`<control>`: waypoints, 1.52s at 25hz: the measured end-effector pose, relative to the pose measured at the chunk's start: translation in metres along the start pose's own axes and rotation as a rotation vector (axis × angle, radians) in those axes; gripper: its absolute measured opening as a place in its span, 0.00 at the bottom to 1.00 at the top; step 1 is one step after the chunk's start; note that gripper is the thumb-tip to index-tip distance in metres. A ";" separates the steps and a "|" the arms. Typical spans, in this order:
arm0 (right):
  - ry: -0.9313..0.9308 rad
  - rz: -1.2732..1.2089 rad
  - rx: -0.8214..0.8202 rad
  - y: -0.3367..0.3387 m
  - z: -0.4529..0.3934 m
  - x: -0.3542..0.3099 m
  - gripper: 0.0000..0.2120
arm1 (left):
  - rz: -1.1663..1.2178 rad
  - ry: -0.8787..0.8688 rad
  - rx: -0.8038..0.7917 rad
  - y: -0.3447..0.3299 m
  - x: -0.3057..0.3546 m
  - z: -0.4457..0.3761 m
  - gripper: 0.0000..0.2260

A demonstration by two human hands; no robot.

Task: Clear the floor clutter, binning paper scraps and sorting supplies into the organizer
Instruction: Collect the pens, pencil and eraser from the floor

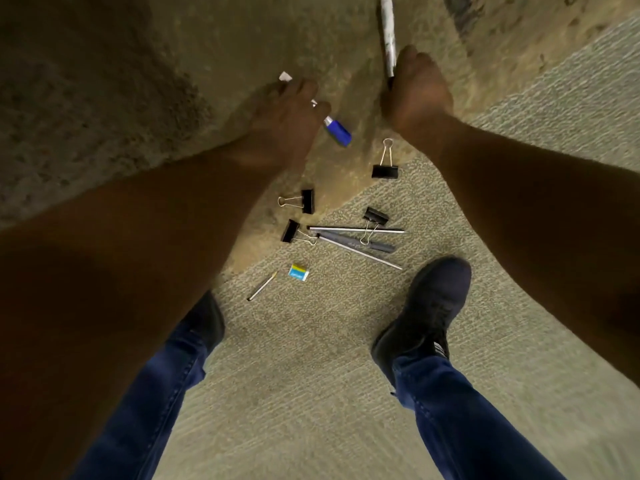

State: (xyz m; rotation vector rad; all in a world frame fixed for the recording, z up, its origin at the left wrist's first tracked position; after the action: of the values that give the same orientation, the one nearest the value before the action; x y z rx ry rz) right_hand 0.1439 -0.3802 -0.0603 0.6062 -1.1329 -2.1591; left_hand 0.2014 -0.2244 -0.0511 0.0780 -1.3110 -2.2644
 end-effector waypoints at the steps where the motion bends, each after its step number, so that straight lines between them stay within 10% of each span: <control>1: -0.031 -0.004 0.016 -0.002 -0.005 0.005 0.17 | -0.017 -0.007 0.016 -0.001 -0.001 -0.003 0.20; 9: -0.006 -0.405 0.111 0.021 0.038 0.023 0.12 | 0.260 0.126 0.106 0.002 -0.017 0.032 0.13; 13: 0.074 -0.611 -0.210 0.025 0.097 0.009 0.11 | 0.618 0.052 0.311 0.045 0.009 0.071 0.12; 23: -0.207 -1.341 -0.487 0.007 0.164 -0.019 0.13 | 1.412 0.285 -0.261 0.000 0.056 0.124 0.07; 28: -0.716 -1.141 -0.430 -0.069 0.194 0.033 0.04 | 1.416 0.487 -0.249 -0.020 0.029 0.144 0.09; 32: -0.978 -1.115 -0.776 -0.150 0.255 0.022 0.06 | 1.381 0.616 -0.214 -0.042 0.013 0.159 0.12; 38: -1.334 -1.573 -0.508 -0.192 0.251 0.001 0.15 | 1.474 0.840 -0.094 -0.069 0.002 0.179 0.13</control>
State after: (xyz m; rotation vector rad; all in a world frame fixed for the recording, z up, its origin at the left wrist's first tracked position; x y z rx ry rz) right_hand -0.0767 -0.1559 -0.0894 -0.6513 -0.3132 -4.2822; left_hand 0.1184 -0.0562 -0.0127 0.0069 -0.4301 -0.8134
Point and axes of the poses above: each hand's wrist, its own z-axis away from the middle knuckle, its own y-axis out of the back of the hand, x = y × z, the point moved 8 cm from there along -z, towards the middle knuckle, and after that the axes turned 4 degrees about z, right-handed, at the moved point
